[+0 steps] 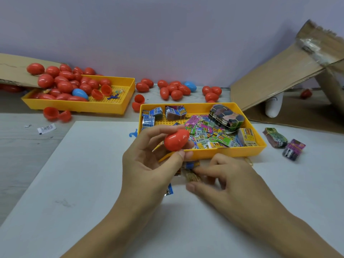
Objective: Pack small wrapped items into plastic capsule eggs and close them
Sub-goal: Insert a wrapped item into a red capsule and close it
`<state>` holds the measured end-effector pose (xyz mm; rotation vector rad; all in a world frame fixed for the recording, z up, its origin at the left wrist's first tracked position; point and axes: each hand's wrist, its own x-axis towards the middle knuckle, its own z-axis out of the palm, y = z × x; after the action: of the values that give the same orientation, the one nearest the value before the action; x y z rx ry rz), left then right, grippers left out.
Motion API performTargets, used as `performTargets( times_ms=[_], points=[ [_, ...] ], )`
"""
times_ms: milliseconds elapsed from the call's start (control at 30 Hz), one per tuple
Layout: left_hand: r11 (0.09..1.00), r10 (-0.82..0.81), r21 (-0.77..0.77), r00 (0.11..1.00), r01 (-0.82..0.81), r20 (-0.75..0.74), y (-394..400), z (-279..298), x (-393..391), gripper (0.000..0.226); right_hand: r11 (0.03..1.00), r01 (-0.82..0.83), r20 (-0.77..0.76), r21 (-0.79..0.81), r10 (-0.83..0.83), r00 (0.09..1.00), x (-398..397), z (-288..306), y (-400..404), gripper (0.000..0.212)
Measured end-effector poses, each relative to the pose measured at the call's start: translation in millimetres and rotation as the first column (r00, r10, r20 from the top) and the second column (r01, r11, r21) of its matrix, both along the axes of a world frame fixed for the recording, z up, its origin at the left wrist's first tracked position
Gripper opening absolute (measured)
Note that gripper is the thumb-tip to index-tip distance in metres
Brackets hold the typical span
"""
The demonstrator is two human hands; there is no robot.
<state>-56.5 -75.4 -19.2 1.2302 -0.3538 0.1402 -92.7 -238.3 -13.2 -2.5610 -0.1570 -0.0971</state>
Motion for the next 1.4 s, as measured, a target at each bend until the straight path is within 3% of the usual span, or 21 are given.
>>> performTargets(
  times_ms=[100,167,300,367,433,567,633,700,767,833,1000,1100,1233,1300,1400],
  points=[
    [1.0,-0.015,0.019,1.0,0.015,-0.003,0,-1,0,0.033,0.992,0.0,0.068,0.123,-0.009,0.998,1,-1,-1,0.012],
    [0.999,-0.011,0.034,1.0,0.012,-0.008,0,-2,-1,0.032,0.944,-0.004,0.083,0.33,-0.025,0.996,2,0,1,0.005],
    [0.998,0.051,0.04,0.999,-0.05,-0.007,1,0,-3,0.016,0.587,0.065,-0.108,0.807,0.039,0.993,2,10,2,0.019],
    [0.995,0.09,0.043,0.996,-0.09,-0.012,2,1,-3,0.005,0.437,0.158,-0.192,0.885,0.034,0.981,4,12,0,0.034],
    [0.991,0.091,0.094,0.996,-0.09,-0.012,2,2,-4,0.011,0.318,0.218,-0.239,0.923,0.03,0.97,6,13,-2,0.047],
    [0.95,0.013,0.311,1.0,-0.016,0.011,0,1,-10,0.02,0.241,0.283,-0.312,0.928,0.092,0.945,7,16,-2,0.068],
    [0.926,-0.016,0.379,1.0,0.007,0.02,0,2,-10,0.024,0.212,0.292,-0.327,0.933,0.155,0.932,5,18,-1,0.062],
    [0.912,-0.053,0.408,0.999,0.044,0.01,-1,4,-10,0.025,0.27,0.251,-0.299,0.93,0.154,0.942,4,21,1,0.062],
    [0.914,-0.065,0.402,0.998,0.063,-0.008,-2,4,-9,0.027,0.463,0.141,-0.192,0.875,0.065,0.979,1,21,3,0.068],
    [0.932,-0.072,0.355,0.997,0.072,-0.015,-3,3,-8,0.024,0.553,0.082,-0.111,0.829,0.02,0.994,-2,22,5,0.068],
    [0.979,-0.075,0.179,0.99,0.097,-0.123,0,3,-5,0.013,0.607,0.07,-0.052,0.792,-0.047,0.998,-4,19,5,0.064],
    [0.979,-0.044,0.195,0.993,0.065,-0.111,0,3,-5,0.02,0.634,0.054,0.02,0.771,-0.11,0.994,-3,17,1,0.045],
    [0.977,-0.067,0.197,0.992,0.087,-0.104,-1,4,-6,0.02,0.679,-0.04,0.109,0.733,-0.06,0.992,-4,16,2,0.019],
    [0.977,-0.077,0.191,0.991,0.098,-0.114,-1,4,-6,0.021,0.668,-0.033,0.083,0.744,-0.043,0.996,-4,16,2,0.008],
    [0.977,-0.071,0.188,0.988,0.097,-0.14,-1,5,-5,0.024,0.569,0.044,-0.055,0.821,0.002,0.999,-2,18,0,0.007]
  ],
)
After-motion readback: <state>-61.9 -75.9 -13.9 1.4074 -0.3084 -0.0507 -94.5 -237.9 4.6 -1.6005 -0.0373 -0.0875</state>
